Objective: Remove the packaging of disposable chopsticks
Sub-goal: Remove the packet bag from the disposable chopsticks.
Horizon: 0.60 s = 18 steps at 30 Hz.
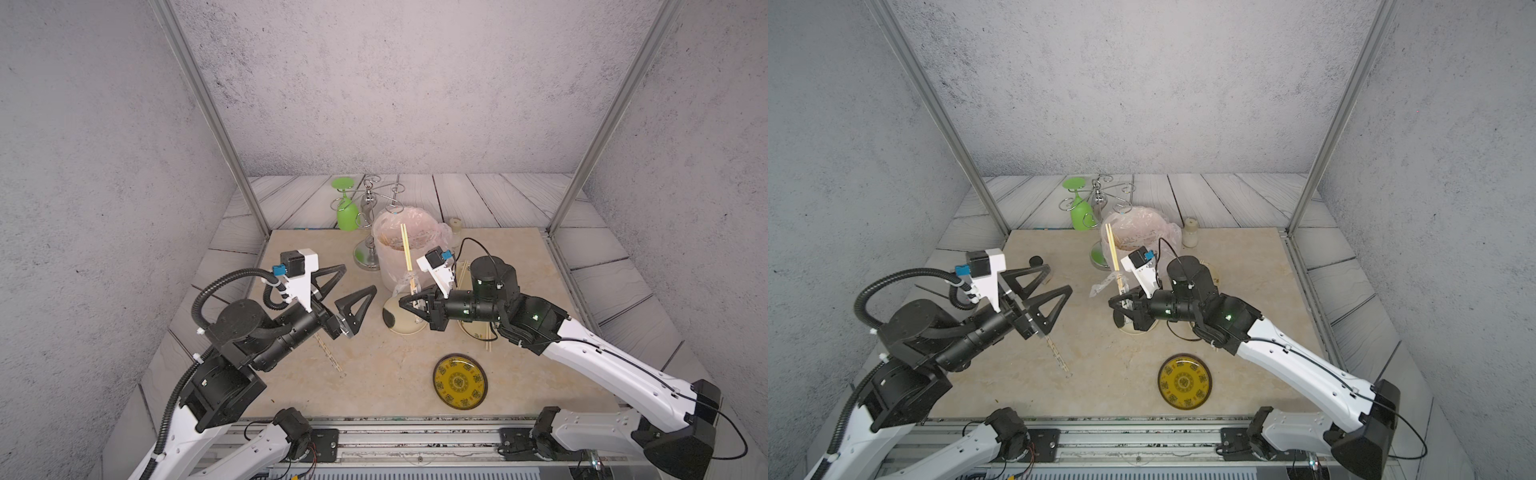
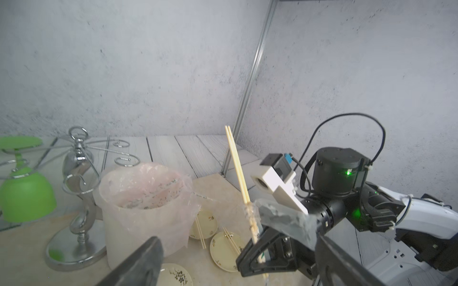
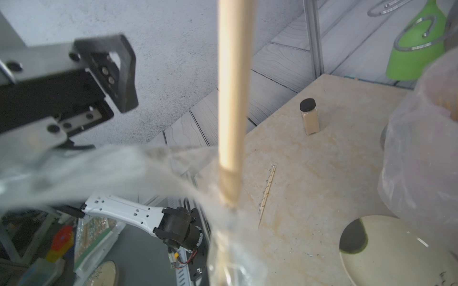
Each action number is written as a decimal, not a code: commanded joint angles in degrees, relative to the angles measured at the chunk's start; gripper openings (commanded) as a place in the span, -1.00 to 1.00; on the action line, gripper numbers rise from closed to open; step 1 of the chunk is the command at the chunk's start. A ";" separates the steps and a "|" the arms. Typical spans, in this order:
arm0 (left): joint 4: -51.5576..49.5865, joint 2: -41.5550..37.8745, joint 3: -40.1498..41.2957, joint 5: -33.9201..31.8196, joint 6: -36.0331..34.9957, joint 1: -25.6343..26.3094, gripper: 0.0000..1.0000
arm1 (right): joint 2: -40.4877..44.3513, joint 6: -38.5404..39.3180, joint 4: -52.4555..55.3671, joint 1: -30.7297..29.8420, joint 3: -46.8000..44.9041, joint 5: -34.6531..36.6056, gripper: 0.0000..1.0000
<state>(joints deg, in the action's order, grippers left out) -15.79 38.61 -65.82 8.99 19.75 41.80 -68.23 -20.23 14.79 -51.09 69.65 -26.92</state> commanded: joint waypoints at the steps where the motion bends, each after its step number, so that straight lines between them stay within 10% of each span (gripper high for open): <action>1: 1.13 2.43 -1.85 -1.72 -3.79 -0.09 0.92 | 2.99 11.00 3.14 -0.04 -2.23 -4.80 -1.00; 9: 12.00 15.85 -4.79 26.88 3.87 -0.60 0.50 | 5.29 13.10 0.51 -0.07 -4.44 -10.07 -1.00; 18: 18.27 16.17 -0.63 27.33 9.94 -0.67 0.02 | 5.65 10.64 -3.76 -0.10 -5.66 -12.47 -1.00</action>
<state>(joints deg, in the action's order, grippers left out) -3.14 56.31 -67.13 33.41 27.14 41.23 -64.36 -9.47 13.02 -51.09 63.86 -37.63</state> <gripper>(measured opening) 0.524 0.068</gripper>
